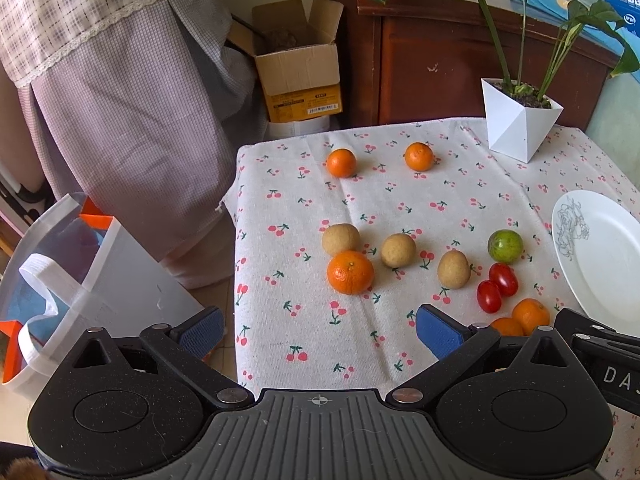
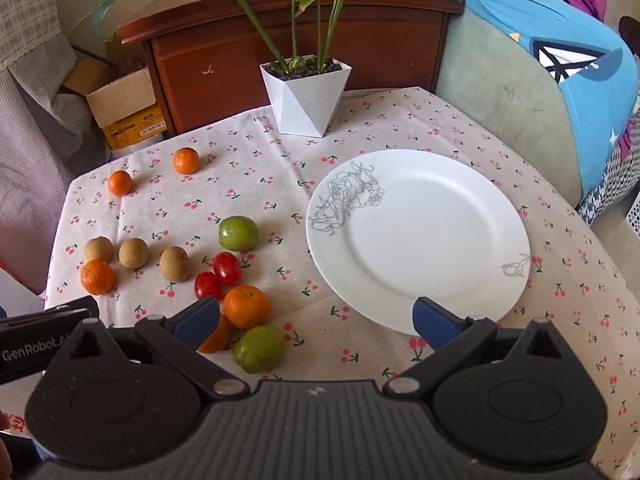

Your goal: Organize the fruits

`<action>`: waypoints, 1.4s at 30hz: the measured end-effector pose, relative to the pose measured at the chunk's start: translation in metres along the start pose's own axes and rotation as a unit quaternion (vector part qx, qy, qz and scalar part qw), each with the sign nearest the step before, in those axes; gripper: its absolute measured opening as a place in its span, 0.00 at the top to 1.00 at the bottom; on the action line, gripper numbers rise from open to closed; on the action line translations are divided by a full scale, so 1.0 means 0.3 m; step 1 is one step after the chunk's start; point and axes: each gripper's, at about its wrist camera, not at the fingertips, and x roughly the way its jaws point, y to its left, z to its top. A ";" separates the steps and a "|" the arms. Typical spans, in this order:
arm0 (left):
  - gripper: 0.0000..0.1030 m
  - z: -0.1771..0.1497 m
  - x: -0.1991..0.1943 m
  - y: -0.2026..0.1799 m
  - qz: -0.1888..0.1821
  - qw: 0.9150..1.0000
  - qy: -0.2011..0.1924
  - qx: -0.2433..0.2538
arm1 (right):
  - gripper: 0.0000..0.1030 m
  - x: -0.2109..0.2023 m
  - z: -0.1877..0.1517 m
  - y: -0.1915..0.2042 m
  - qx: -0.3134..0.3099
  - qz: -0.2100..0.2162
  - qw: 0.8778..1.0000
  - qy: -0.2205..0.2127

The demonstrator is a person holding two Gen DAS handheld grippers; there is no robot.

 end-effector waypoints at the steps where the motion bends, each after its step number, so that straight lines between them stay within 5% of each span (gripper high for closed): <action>1: 0.01 -0.001 0.003 0.000 0.001 1.000 0.001 0.000 | 0.01 0.001 0.003 0.001 -0.001 0.004 1.000 0.002; 42: 0.02 -0.014 0.024 0.003 0.019 1.000 0.007 0.004 | 0.01 0.015 -0.005 0.042 -0.015 0.010 1.000 0.001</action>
